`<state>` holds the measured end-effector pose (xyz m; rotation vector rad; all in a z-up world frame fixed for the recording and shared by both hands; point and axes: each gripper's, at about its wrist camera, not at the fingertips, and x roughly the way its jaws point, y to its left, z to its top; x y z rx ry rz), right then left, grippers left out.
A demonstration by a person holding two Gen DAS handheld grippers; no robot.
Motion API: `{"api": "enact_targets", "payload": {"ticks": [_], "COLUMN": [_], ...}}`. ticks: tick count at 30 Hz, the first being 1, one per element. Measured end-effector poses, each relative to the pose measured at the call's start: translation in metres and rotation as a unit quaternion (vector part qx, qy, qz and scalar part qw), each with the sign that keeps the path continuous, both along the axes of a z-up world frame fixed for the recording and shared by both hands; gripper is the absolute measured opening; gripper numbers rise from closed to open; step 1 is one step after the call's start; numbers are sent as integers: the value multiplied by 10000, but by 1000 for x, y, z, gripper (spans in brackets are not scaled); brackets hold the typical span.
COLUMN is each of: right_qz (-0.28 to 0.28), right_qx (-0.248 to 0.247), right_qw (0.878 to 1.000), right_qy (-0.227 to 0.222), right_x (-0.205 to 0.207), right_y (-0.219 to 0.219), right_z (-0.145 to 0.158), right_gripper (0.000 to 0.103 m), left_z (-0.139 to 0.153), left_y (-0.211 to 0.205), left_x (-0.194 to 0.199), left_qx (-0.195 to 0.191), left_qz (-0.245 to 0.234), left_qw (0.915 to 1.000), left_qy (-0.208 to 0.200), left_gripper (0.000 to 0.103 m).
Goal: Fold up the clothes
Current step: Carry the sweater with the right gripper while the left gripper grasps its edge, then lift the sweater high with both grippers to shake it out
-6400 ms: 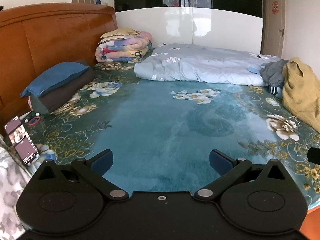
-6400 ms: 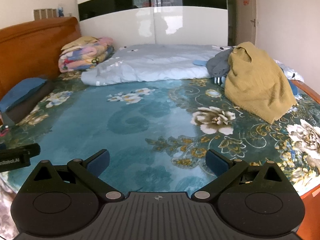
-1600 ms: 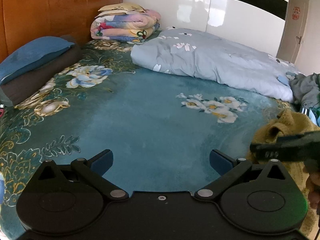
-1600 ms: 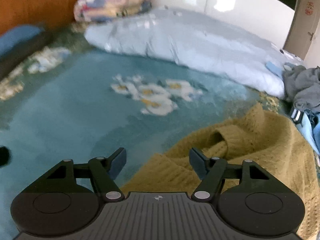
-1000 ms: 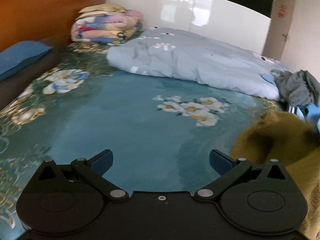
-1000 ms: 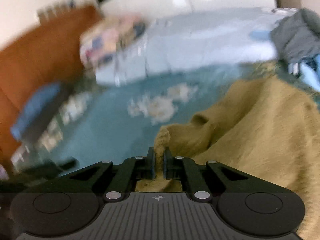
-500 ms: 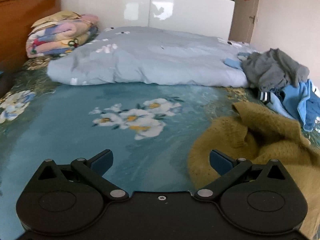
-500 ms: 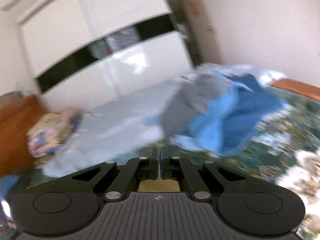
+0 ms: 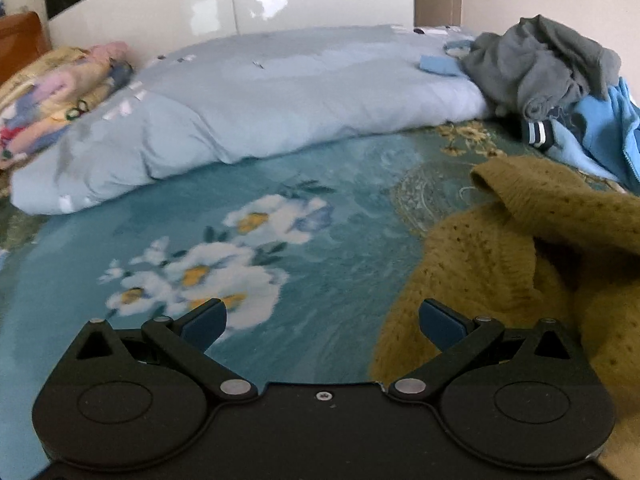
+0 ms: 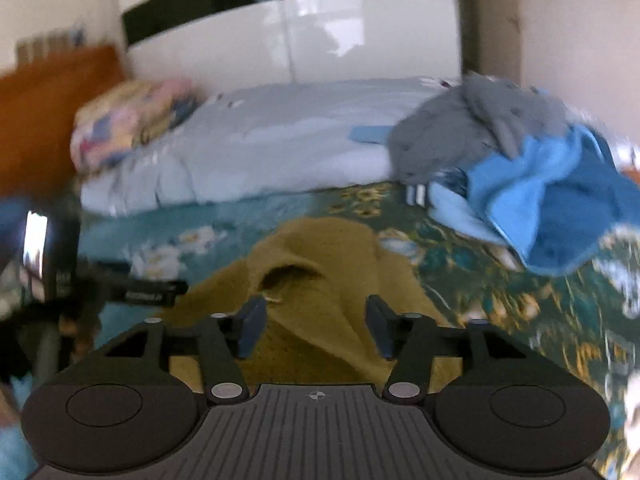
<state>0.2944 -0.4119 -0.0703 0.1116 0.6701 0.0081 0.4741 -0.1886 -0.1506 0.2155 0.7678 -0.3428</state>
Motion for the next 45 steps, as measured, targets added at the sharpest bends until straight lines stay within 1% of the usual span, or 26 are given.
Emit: {"api": "enact_targets", "payload": {"ticks": [1, 2, 5, 6, 7, 9, 11, 12, 14, 15, 16, 17, 18, 20, 21, 23, 24, 25, 27, 28, 29, 30, 32, 35, 38, 45], "right_qz": [91, 142, 136, 141, 166, 138, 2, -73, -205, -271, -338, -404, -444, -465, -468, -471, -467, -466, -472, -485, -504, -521, -570, -632, -630, -402], "right_qx": [-93, -207, -575, -649, -658, -599, -488, -410, -223, -129, -36, 58, 107, 121, 159, 243, 258, 268, 311, 345, 374, 401, 478, 686, 851, 1327], "right_qw": [9999, 9997, 9982, 9977, 9976, 9979, 9986, 9989, 9994, 9994, 9993, 9991, 9989, 9988, 9987, 9986, 9986, 9986, 9984, 9982, 9980, 9978, 9972, 9954, 9934, 9827], "right_qy": [8, 27, 117, 145, 166, 205, 223, 219, 191, 177, 162, 148, 130, 91, 79, 44, 24, 10, -10, -16, -24, -36, -76, -200, -444, -1231], "right_x": [4, 8, 21, 24, 26, 29, 31, 32, 30, 29, 29, 28, 27, 25, 23, 22, 22, 22, 22, 22, 22, 22, 20, 15, 6, -21], "right_y": [7, 12, 21, 23, 24, 23, 17, 13, 3, -2, -7, -12, -16, -19, -21, -23, -23, -23, -23, -23, -23, -22, -22, -26, -29, -28], "right_z": [-3, -5, -16, -20, -22, -28, -34, -35, -36, -36, -37, -37, -37, -37, -36, -36, -36, -36, -36, -37, -36, -36, -34, -25, -11, 50], "right_gripper": [64, 64, 64, 63, 62, 53, 41, 37, 25, 23, 20, 16, 15, 15, 15, 15, 15, 15, 15, 15, 15, 15, 14, 13, 12, 12], "left_z": [-4, -7, -15, -18, -19, -22, -23, -23, -25, -26, -27, -28, -28, -26, -25, -23, -23, -22, -20, -20, -20, -19, -17, -8, 13, 87], "left_y": [-2, -4, -14, -17, -19, -22, -25, -27, -29, -32, -33, -34, -34, -32, -31, -30, -30, -32, -36, -36, -35, -33, -28, -19, 2, 50], "left_x": [5, 7, 15, 17, 18, 20, 20, 19, 19, 20, 21, 21, 22, 22, 22, 22, 21, 19, 14, 14, 14, 14, 12, 6, 1, -26], "left_qx": [-25, -32, 157, 233, 228, 127, -45, -145, -376, -473, -551, -599, -651, -807, -886, -993, -1012, -937, -802, -860, -937, -1151, -1505, -2080, -2912, -3657], "left_qz": [-29, -80, -232, -254, -297, -502, -717, -816, -992, -1075, -1140, -1181, -1220, -1256, -1276, -1364, -1415, -1464, -1555, -1532, -1503, -1423, -1267, -1176, -956, -885], "left_qw": [10000, 10000, 9996, 9994, 9993, 9986, 9974, 9966, 9942, 9926, 9910, 9899, 9888, 9868, 9856, 9824, 9809, 9810, 9809, 9803, 9795, 9775, 9741, 9649, 9467, 9260], "left_qy": [44, 50, -50, -85, -92, -66, -7, 27, 189, 313, 436, 504, 568, 629, 663, 803, 874, 862, 845, 899, 958, 1047, 1112, 1093, 987, 294], "left_gripper": [102, 102, 102, 102, 102, 102, 102, 102, 101, 100, 97, 91, 91, 81, 79, 61, 59, 56, 45, 31, 3, 5, 5, 4, 4, 4]}}
